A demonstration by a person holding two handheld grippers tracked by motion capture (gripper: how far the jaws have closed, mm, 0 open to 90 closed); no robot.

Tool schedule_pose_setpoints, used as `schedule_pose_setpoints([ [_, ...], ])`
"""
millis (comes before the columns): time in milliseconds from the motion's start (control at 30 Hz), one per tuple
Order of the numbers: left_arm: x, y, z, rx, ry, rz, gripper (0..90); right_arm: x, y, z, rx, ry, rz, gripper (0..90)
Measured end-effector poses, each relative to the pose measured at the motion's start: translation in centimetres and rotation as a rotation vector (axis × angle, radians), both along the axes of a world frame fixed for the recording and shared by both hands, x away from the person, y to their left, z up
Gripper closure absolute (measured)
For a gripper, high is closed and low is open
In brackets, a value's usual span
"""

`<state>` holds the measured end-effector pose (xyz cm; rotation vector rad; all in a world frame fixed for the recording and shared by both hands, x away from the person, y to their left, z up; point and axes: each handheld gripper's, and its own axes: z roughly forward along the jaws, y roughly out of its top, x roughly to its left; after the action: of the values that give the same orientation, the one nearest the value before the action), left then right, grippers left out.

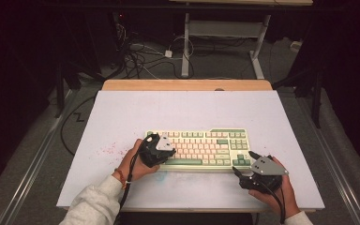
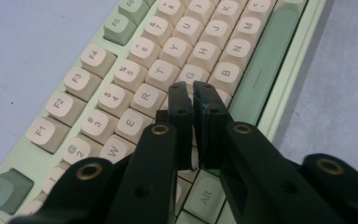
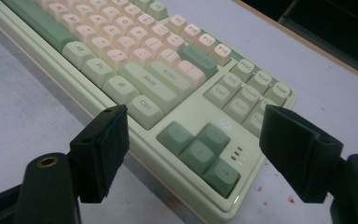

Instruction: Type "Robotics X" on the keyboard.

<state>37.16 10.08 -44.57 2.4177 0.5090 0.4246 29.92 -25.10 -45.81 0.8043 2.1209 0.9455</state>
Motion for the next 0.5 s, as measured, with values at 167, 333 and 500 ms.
schedule_pose_setpoints([
  [167,-0.3,0.4,0.3,-0.014,-0.045,0.008,66.4,0.0,0.0,0.1,0.002,-0.006,0.0,24.4],
  [333,-0.8,1.2,0.6,-0.056,-0.092,0.044,43.3,-0.1,-0.1,0.2,0.007,-0.011,-0.001,24.4],
  [500,-1.3,1.9,0.8,-0.08,-0.14,0.077,27.8,-0.1,-0.2,0.2,0.008,-0.014,-0.001,24.3],
])
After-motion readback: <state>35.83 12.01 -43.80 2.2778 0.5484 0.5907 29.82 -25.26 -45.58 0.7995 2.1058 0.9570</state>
